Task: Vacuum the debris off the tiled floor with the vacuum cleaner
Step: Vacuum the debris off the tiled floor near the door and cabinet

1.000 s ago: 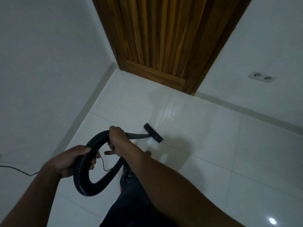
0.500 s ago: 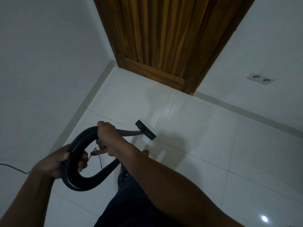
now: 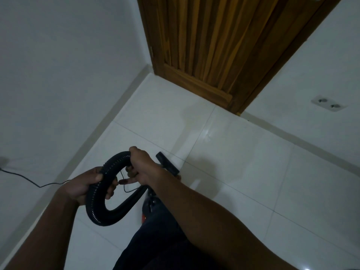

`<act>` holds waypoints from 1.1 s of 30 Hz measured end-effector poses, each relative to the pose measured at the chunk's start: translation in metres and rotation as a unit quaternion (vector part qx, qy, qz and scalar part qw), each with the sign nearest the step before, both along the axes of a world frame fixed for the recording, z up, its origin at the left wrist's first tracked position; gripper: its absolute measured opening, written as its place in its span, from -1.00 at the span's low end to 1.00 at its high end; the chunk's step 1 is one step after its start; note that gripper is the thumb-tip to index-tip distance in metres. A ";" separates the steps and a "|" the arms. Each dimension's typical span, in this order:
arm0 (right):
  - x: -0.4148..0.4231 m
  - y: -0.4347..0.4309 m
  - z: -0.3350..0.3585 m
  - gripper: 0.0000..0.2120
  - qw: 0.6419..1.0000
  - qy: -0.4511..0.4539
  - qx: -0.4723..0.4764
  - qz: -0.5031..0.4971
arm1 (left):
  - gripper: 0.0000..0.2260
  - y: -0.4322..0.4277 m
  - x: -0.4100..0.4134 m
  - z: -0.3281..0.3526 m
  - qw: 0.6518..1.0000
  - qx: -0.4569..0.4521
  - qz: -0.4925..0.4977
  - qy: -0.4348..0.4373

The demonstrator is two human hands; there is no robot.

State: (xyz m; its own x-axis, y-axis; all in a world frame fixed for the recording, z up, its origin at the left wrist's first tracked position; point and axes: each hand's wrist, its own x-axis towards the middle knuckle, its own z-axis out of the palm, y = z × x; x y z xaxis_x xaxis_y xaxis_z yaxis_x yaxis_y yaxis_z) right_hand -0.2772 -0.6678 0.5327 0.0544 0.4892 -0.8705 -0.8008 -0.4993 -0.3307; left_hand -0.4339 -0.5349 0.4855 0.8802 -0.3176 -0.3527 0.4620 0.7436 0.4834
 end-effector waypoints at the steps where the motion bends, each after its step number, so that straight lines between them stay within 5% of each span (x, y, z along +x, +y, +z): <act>1: -0.002 0.000 -0.003 -0.76 1.000 0.004 -0.002 -0.008 | -0.67 0.001 -0.002 -0.002 1.000 0.005 0.002 0.009; 9: -0.039 -0.006 -0.023 -0.74 0.998 -0.025 -0.009 -0.051 | -0.62 0.005 -0.024 -0.002 0.999 0.024 -0.026 0.041; 14: -0.032 -0.019 -0.034 -0.70 0.995 -0.083 -0.048 -0.021 | -0.31 -0.035 -0.015 0.014 0.934 0.244 0.006 0.260; 16: -0.017 -0.030 -0.041 -0.73 0.993 -0.094 -0.061 -0.022 | -0.37 -0.053 0.004 0.011 0.921 0.253 -0.013 0.295; 19: 0.006 -0.038 -0.051 -0.73 0.987 -0.145 -0.062 -0.029 | -0.61 -0.066 0.032 0.014 0.925 0.253 -0.028 0.280; 25: 0.016 -0.048 -0.031 -0.77 0.985 -0.089 -0.061 -0.132 | -0.36 -0.055 0.049 0.032 0.954 0.226 -0.019 0.198; 33: 0.012 -0.080 -0.035 -0.71 0.977 -0.039 -0.046 -0.205 | -0.33 -0.070 0.066 0.031 0.949 0.234 -0.083 0.195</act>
State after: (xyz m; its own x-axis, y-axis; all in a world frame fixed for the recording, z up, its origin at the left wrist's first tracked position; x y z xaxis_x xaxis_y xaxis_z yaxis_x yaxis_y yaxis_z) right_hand -0.2649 -0.7479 0.4980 0.2977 0.3331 -0.8947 -0.9137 -0.1724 -0.3681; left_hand -0.3683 -0.6051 0.5162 0.6056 -0.1686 -0.7777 0.7652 0.3915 0.5110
